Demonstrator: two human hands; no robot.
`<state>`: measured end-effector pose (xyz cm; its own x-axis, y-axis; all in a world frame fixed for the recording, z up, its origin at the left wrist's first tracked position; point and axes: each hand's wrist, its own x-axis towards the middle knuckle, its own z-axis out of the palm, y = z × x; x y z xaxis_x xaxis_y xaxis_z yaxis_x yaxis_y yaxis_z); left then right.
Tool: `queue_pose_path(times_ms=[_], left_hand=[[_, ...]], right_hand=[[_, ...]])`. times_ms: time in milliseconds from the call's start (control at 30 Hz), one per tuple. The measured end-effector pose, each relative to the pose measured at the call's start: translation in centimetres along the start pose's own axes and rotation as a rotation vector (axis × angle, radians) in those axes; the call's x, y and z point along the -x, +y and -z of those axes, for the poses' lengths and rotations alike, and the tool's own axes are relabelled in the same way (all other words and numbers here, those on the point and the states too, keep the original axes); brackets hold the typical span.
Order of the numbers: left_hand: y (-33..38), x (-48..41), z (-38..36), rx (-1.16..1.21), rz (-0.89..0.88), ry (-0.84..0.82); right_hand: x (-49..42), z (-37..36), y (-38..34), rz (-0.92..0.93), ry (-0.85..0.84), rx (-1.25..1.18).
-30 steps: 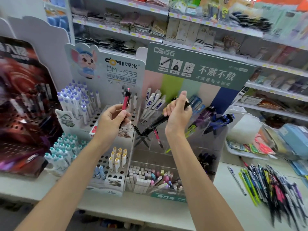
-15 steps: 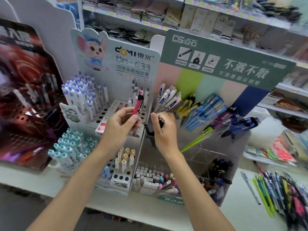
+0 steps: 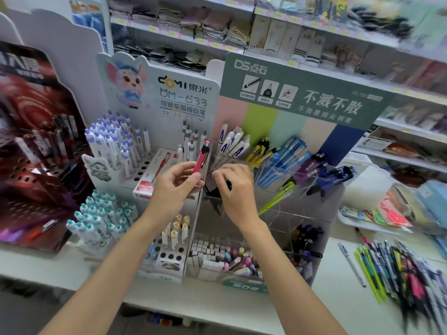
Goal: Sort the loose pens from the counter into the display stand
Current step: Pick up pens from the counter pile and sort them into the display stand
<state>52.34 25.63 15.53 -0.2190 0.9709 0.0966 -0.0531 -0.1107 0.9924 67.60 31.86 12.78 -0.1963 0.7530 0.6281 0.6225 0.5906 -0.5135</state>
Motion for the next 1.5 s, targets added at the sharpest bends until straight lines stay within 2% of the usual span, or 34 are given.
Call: queue_pose_path(times_ms=[67, 100, 167, 233, 267, 333, 400, 467, 500, 600, 767, 833, 900, 933, 1000, 1100, 1167, 1233, 1300, 1367, 1433, 1500], left_hand=[[0.4, 0.2, -0.3, 0.024, 0.013, -0.023], [0.6, 0.3, -0.6, 0.035, 0.021, -0.042], [0.9, 0.5, -1.6, 0.029, 0.033, -0.105], [1.0, 0.7, -2.8, 0.005, 0.027, -0.177], [0.9, 0.7, -3.4, -0.013, 0.015, -0.204], [0.6, 0.7, -3.8, -0.071, -0.016, -0.206], [0.1, 0.6, -3.3, -0.115, -0.033, -0.133], [-0.6, 0.4, -2.3, -0.157, -0.039, -0.058], [-0.9, 0.3, -1.9, -0.179, -0.036, -0.050], [-1.5, 0.5, -1.6, -0.171, -0.017, -0.079], [-2.4, 1.1, -2.7, -0.177, 0.000, -0.109], [-2.5, 1.3, -2.9, -0.214, -0.004, -0.121], [-2.5, 1.7, -3.2, -0.235, -0.015, -0.116], [-2.5, 2.0, -3.4, -0.238, -0.020, -0.115], [-2.3, 2.5, -4.2, -0.254, -0.039, -0.121], [-2.3, 3.4, -7.3, -0.316, -0.075, -0.146], [-2.7, 4.2, -10.5, -0.423, -0.121, -0.165], [-3.7, 5.3, -14.7, -0.622, -0.215, -0.216], [-4.8, 6.9, -19.6, -0.853, -0.303, -0.285], [-6.5, 8.7, -24.8, -1.021, -0.321, -0.347], [-8.5, 10.3, -29.7, -1.083, -0.262, -0.406], [-10.6, 11.5, -33.8, -1.068, -0.172, -0.454]], right_hand=[[-0.3, 2.3, -0.9, -0.099, 0.100, -0.162], [-0.6, 3.6, -1.3, -0.179, 0.097, -0.289], [-1.2, 5.9, -2.1, -0.298, -0.089, -0.504], [-1.5, 6.9, -2.6, -0.270, -0.261, -0.492], [-1.5, 7.1, -2.7, -0.244, -0.275, -0.456], [-1.4, 8.0, -2.6, -0.258, -0.159, -0.449], [-1.4, 9.3, -1.7, -0.313, 0.091, -0.458], [-1.3, 10.0, 0.0, -0.330, 0.255, -0.332], [-1.1, 10.0, 0.7, -0.342, 0.250, -0.242], [0.0, 8.2, 1.9, -0.354, 0.093, -0.081], [1.3, 6.1, 3.5, -0.414, -0.007, -0.003], [1.6, 5.7, 4.0, -0.473, -0.134, 0.014], [2.1, 5.5, 4.4, -0.455, -0.294, 0.072], [2.5, 5.6, 4.6, -0.427, -0.320, 0.078], [3.3, 6.9, 4.9, -0.373, -0.230, 0.045], [5.5, 11.0, 6.6, -0.317, -0.052, 0.025], [7.5, 15.0, 8.7, -0.325, -0.038, 0.101], [10.1, 19.7, 12.1, -0.384, -0.111, 0.298], [13.5, 25.0, 16.2, -0.529, -0.305, 0.522], [17.4, 30.5, 19.8, -0.679, -0.516, 0.632], [21.1, 35.2, 23.0, -0.730, -0.552, 0.656], [23.7, 38.7, 25.5, -0.743, -0.490, 0.634]])
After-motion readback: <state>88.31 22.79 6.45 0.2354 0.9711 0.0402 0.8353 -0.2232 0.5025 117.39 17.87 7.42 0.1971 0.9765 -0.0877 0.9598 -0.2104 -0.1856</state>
